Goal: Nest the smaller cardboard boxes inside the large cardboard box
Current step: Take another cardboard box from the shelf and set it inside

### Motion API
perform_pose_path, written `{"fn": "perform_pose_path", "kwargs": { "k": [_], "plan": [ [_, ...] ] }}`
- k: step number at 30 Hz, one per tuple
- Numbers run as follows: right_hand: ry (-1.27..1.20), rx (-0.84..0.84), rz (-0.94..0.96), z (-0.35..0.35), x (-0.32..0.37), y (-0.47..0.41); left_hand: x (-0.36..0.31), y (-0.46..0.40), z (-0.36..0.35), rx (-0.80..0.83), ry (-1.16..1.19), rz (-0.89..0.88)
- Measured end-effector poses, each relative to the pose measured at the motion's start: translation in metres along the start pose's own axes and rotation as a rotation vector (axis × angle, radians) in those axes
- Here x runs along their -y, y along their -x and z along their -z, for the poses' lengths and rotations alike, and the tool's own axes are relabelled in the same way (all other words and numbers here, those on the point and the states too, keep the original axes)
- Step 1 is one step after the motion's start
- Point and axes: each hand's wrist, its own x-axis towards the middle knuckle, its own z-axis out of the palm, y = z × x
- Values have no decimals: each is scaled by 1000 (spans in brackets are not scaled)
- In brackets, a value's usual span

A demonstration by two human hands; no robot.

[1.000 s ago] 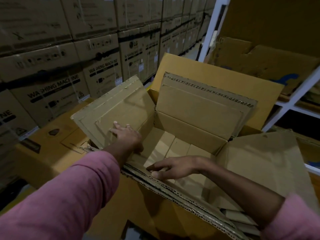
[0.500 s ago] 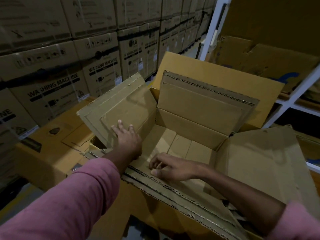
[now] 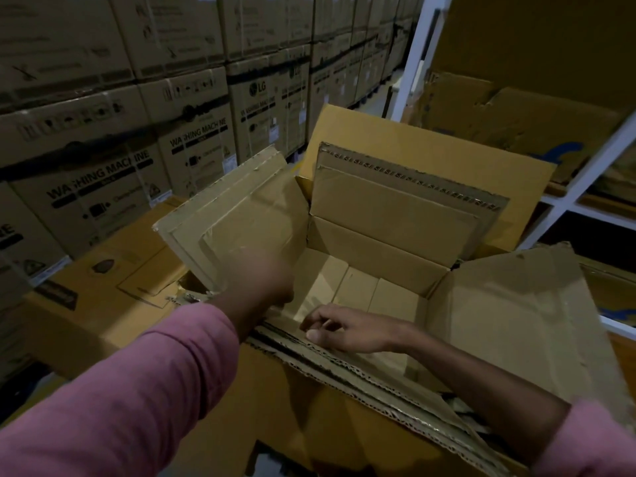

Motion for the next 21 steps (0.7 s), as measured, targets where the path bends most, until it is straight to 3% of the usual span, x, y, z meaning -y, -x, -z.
{"fn": "perform_pose_path", "kwargs": {
  "k": [9, 14, 21],
  "plan": [
    [4, -31, -43, 20, -12, 0, -19, 13, 37, 3, 69, -159],
    [201, -91, -100, 48, -31, -2, -26, 19, 53, 44, 131, -217],
    [525, -294, -427, 110, -95, -9, -47, 19, 68, 85, 191, -303]
  ]
}}
